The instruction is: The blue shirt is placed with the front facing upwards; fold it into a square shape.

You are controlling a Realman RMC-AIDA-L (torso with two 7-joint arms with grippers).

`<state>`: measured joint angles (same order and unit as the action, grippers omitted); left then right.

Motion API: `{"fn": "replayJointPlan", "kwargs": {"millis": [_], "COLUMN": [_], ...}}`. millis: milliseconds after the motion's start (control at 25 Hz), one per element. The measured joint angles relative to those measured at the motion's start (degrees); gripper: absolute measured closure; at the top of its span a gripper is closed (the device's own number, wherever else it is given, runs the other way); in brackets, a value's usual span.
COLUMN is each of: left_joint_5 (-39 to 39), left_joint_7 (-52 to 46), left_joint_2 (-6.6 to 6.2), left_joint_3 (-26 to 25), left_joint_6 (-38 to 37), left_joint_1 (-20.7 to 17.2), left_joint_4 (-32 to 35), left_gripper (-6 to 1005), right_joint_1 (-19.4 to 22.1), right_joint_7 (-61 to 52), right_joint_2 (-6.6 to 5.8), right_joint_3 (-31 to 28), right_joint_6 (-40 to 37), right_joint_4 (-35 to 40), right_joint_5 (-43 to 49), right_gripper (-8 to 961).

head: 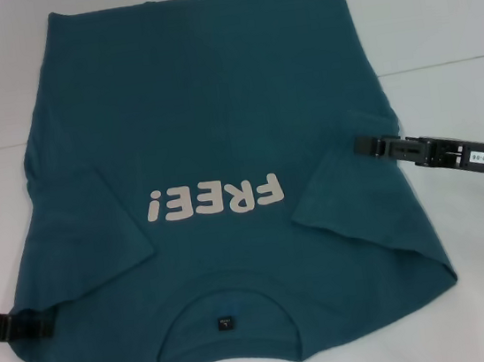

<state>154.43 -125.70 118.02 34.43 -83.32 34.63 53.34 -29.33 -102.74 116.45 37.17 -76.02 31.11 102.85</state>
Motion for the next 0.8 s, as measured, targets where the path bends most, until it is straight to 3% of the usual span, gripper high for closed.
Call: {"fn": "replayJointPlan", "kwargs": {"millis": [120, 320, 520, 640, 800], "left_joint_5": [0.1, 0.1, 0.1, 0.1, 0.1], "left_joint_7": [0.0, -0.2, -0.2, -0.2, -0.4], "left_joint_2": [0.09, 0.07, 0.07, 0.09, 0.1], "left_joint_3": [0.1, 0.1, 0.1, 0.1, 0.1], "left_joint_6": [0.0, 0.0, 0.0, 0.0, 0.0], "left_joint_1": [0.0, 0.0, 0.0, 0.0, 0.1], "left_joint_4": [0.3, 0.4, 0.4, 0.4, 0.5], "left_gripper": [281, 455, 718, 955, 963], "right_joint_1": [0.0, 0.0, 0.0, 0.0, 0.2], "right_joint_7": [0.0, 0.0, 0.0, 0.0, 0.0], "right_joint_2": [0.0, 0.0, 0.0, -0.06, -0.39], "right_joint_3": [0.0, 0.0, 0.0, 0.0, 0.0], "right_joint_6": [0.0, 0.0, 0.0, 0.0, 0.0], "right_joint_4": [0.0, 0.0, 0.0, 0.0, 0.0], "right_joint_5": [0.0, 0.2, 0.3, 0.3, 0.3], "right_gripper": [22, 22, 22, 22, 21]}}
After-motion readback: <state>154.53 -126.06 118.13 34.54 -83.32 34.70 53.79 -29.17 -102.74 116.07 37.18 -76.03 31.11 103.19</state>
